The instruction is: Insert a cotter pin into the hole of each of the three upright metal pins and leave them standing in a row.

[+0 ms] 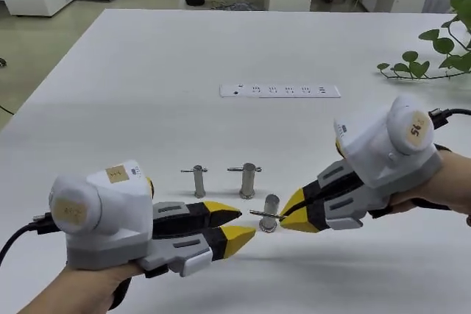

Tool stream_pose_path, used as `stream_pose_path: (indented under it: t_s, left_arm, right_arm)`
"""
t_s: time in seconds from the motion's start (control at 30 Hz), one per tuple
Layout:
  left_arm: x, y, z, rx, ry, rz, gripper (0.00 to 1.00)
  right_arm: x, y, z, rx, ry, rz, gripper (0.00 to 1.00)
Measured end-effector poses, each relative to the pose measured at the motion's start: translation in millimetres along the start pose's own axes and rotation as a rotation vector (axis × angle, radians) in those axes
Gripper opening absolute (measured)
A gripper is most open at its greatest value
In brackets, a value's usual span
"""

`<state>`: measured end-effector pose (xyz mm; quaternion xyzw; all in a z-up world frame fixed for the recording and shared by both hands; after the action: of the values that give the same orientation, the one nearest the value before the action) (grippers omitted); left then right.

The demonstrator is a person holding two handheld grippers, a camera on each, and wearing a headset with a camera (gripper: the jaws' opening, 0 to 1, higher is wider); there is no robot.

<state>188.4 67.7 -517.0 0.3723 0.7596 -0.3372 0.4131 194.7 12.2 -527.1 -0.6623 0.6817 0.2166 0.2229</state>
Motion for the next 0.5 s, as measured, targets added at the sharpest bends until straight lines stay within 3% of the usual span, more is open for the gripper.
stream_pose_path:
  t_s: [0.17, 0.33, 0.5]
  left_arm:
    - [3.8, 0.4, 8.2, -0.02, 0.011, -0.014, 0.22]
    - [3.2, 8.4, 16.6, -0.092, 0.009, -0.007, 0.24]
    - [5.6, 12.3, 27.4, -0.133, 0.023, -0.004, 0.22]
  right_arm:
    - [6.9, -10.7, -6.0, 0.03, 0.012, 0.006, 0.0]
    - [13.1, -13.8, -10.9, 0.033, 0.031, -0.008, 0.0]
    - [24.1, -21.5, -14.1, 0.038, 0.05, -0.021, 0.0]
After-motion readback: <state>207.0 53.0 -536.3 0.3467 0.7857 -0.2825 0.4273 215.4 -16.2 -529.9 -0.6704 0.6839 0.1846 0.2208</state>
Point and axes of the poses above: the centre of the closed fingertips' face, and the gripper's own axes: z roughly forward along the fingers, y roughly to its left, x roughly out of its underside, the point moved 1 cm from there along -z, roughly backward along the fingers, and after that the axes turned 9 degrees about y, right-handed, at the moved point
